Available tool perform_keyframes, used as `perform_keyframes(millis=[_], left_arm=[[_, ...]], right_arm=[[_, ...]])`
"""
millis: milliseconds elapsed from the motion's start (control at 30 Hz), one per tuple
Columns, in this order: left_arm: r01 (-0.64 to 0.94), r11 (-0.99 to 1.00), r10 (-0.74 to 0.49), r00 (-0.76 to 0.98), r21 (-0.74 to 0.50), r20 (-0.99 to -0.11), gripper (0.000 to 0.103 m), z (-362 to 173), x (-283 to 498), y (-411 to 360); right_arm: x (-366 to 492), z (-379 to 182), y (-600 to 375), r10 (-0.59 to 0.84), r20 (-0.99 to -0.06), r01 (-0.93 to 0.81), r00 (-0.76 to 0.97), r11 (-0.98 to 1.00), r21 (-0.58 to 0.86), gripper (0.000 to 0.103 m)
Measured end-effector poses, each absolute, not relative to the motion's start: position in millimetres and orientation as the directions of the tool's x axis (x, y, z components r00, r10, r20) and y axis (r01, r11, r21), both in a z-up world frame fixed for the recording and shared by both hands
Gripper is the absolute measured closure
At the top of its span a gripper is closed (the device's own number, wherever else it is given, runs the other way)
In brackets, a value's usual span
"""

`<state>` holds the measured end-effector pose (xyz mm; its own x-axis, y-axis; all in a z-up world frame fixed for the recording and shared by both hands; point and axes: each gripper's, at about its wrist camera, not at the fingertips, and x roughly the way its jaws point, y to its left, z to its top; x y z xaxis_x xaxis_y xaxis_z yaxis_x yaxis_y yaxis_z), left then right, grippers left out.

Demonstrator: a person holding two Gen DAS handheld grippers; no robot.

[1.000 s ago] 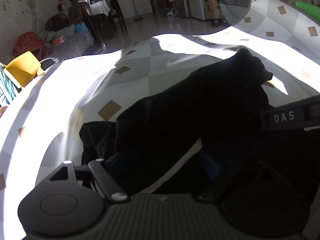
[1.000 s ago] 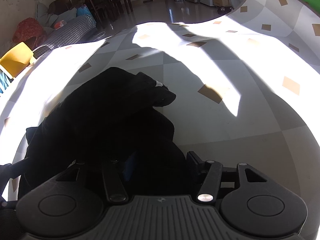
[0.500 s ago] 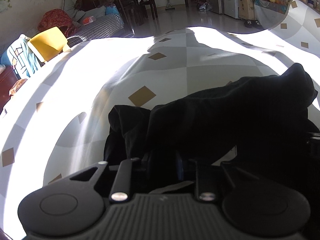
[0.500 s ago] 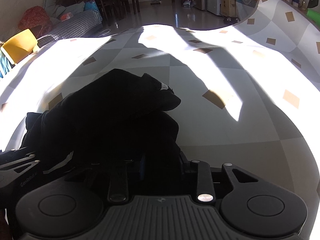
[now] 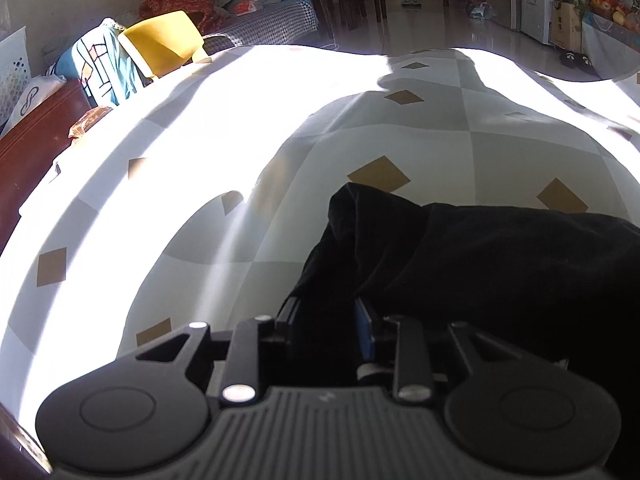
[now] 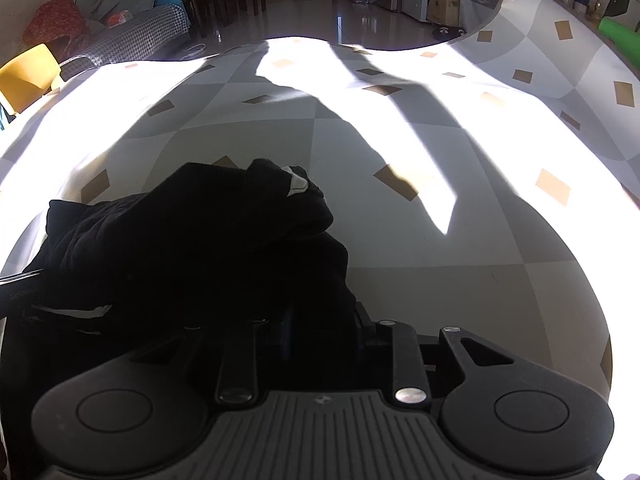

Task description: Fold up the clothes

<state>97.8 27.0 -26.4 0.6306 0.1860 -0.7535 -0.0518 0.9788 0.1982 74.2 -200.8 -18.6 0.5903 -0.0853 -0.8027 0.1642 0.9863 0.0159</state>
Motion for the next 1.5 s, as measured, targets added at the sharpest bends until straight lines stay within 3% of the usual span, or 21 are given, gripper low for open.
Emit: perform_keyframes(millis=[100, 200, 433, 567, 767, 833, 1133, 1233, 1367, 1500], left_arm=[[-0.055, 0.977, 0.195, 0.63, 0.207, -0.752, 0.071, -26.0, 96.8, 27.3], [-0.084, 0.974, 0.216, 0.622, 0.211, -0.753, 0.058, -25.8, 100.4, 31.9], [-0.097, 0.986, 0.167, 0.625, 0.136, -0.763, 0.061, -14.5, 95.9, 41.0], [0.006, 0.995, 0.072, 0.677, 0.103, -0.732, 0.057, 0.3, 80.9, 28.4], [0.206, 0.976, -0.092, 0.695, 0.075, -0.713, 0.038, 5.7, 64.4, -1.4], [0.25, 0.965, -0.121, 0.688, 0.077, -0.716, 0.024, 3.8, 61.7, -8.4], [0.36, 0.924, -0.143, 0.642, 0.131, -0.753, 0.015, -13.7, 57.4, -29.1], [0.379, 0.913, -0.133, 0.631, 0.154, -0.764, 0.007, -20.1, 56.3, -32.9], [0.375, 0.903, -0.094, 0.648, 0.209, -0.756, 0.007, -27.6, 55.0, -38.3], [0.362, 0.912, -0.085, 0.629, 0.195, -0.772, 0.022, -32.3, 59.0, -35.5]], right_arm=[[70.4, -18.0, -199.8, -0.089, -0.808, 0.16, 0.583, 0.987, 0.007, 0.077], [66.0, -17.3, -201.3, -0.086, -0.813, 0.167, 0.575, 0.986, 0.014, 0.076], [58.3, -11.9, -213.1, -0.049, -0.802, 0.203, 0.595, 0.975, 0.091, 0.067], [56.3, -4.9, -210.6, -0.07, -0.767, 0.193, 0.638, 0.979, 0.071, 0.065], [58.9, -0.4, -214.1, -0.062, -0.741, 0.2, 0.669, 0.975, 0.099, 0.059], [59.8, -0.7, -215.2, -0.049, -0.74, 0.198, 0.67, 0.973, 0.116, 0.058], [62.9, 3.2, -213.8, -0.012, -0.722, 0.177, 0.692, 0.972, 0.153, 0.057], [64.5, 2.9, -213.6, -0.005, -0.725, 0.178, 0.688, 0.97, 0.163, 0.057], [65.9, 1.4, -213.0, 0.006, -0.732, 0.177, 0.681, 0.969, 0.172, 0.057], [66.8, -0.2, -214.1, 0.006, -0.737, 0.184, 0.676, 0.967, 0.178, 0.057]])
